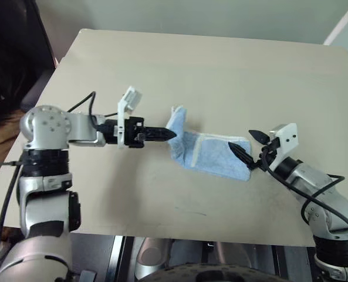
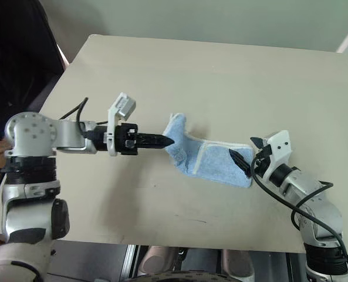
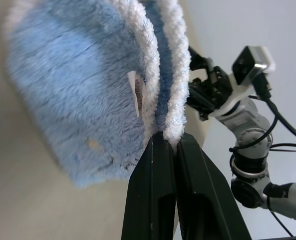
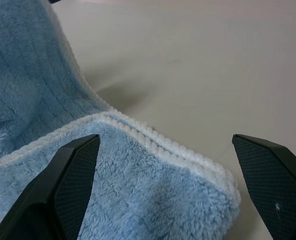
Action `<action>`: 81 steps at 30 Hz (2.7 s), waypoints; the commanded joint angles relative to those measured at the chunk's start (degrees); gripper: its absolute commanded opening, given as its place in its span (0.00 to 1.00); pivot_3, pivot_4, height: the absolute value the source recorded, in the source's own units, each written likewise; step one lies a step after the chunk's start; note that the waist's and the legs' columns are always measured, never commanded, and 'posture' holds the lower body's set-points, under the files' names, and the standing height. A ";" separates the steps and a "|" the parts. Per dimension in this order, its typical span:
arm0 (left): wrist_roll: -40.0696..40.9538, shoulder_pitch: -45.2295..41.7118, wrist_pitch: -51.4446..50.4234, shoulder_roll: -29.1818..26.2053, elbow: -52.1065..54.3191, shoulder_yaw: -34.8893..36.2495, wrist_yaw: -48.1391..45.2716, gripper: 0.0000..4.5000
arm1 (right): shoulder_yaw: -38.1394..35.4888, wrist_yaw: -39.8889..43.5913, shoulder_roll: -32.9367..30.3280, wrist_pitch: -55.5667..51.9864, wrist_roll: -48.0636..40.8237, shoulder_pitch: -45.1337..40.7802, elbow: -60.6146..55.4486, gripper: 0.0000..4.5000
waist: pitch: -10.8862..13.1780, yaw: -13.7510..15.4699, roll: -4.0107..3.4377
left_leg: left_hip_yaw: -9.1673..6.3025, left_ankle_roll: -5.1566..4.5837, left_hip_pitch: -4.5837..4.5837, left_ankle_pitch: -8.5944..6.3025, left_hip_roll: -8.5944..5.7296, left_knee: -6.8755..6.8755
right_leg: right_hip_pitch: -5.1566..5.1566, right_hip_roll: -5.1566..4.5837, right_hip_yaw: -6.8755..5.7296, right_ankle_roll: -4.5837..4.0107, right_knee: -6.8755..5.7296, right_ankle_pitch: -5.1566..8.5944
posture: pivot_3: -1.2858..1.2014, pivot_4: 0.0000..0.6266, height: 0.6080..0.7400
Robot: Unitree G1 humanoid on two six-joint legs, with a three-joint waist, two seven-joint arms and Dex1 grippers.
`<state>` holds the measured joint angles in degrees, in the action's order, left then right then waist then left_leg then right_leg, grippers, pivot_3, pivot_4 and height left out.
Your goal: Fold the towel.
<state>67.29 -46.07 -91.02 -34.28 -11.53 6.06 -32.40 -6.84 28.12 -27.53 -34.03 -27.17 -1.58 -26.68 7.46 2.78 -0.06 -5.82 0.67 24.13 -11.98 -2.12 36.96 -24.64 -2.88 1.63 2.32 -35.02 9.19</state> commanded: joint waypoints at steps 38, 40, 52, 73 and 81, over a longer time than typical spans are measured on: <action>-30.37 -10.91 18.35 24.43 -14.79 -23.99 -29.38 0.01 | -20.99 -10.14 -0.23 -0.26 -5.17 11.36 -10.73 1.00 | 0.08 0.09 0.12 | 0.33 -0.88 0.19 0.15 -0.18 0.22 | 0.13 -0.32 0.14 2.01 0.17 -0.02 | 0.52 0.24 1.00; -30.18 -10.47 17.67 24.96 -14.15 -23.77 -29.29 0.01 | -21.03 -10.17 -0.37 -0.18 -5.02 11.41 -10.57 1.00 | 0.08 0.09 0.12 | 0.34 -0.88 0.19 0.15 -0.18 0.22 | 0.13 -0.32 0.14 2.01 0.17 -0.02 | 0.52 0.24 1.00; -30.94 -8.29 18.48 27.17 -11.84 -24.15 -29.67 0.16 | -21.05 -10.51 -0.69 -0.18 -4.41 10.88 -9.98 1.00 | 0.08 0.10 0.12 | 0.36 -0.90 0.19 0.17 -0.17 0.25 | 0.13 -0.33 0.15 2.04 0.15 -0.04 | 0.52 0.24 1.00; -33.98 0.33 49.23 24.79 -2.80 -8.96 -29.87 1.00 | -14.34 -8.06 -0.71 -4.28 -12.39 7.67 -16.55 0.87 | 0.06 -0.39 0.09 | 0.42 -0.96 0.10 0.15 -0.14 0.33 | 0.15 -0.26 0.19 2.05 0.10 -0.05 | 0.52 0.24 1.00; -39.80 5.12 62.43 19.64 -4.28 -8.51 -29.36 0.63 | -3.83 -9.41 0.66 -6.37 -13.15 1.69 -16.70 0.21 | 0.05 -0.46 0.08 | 0.38 -1.12 0.27 0.11 -0.17 0.64 | 0.16 -0.27 0.19 1.86 0.12 -0.02 | 0.52 0.24 1.00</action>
<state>28.60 -41.85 -31.39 -14.09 -16.74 -2.22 -60.30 -11.79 19.08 -27.14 -40.37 -39.76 1.00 -42.22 7.51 2.32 0.02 -5.44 -0.50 24.42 -11.95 -2.29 37.70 -24.48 -3.15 1.83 4.12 -34.91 9.18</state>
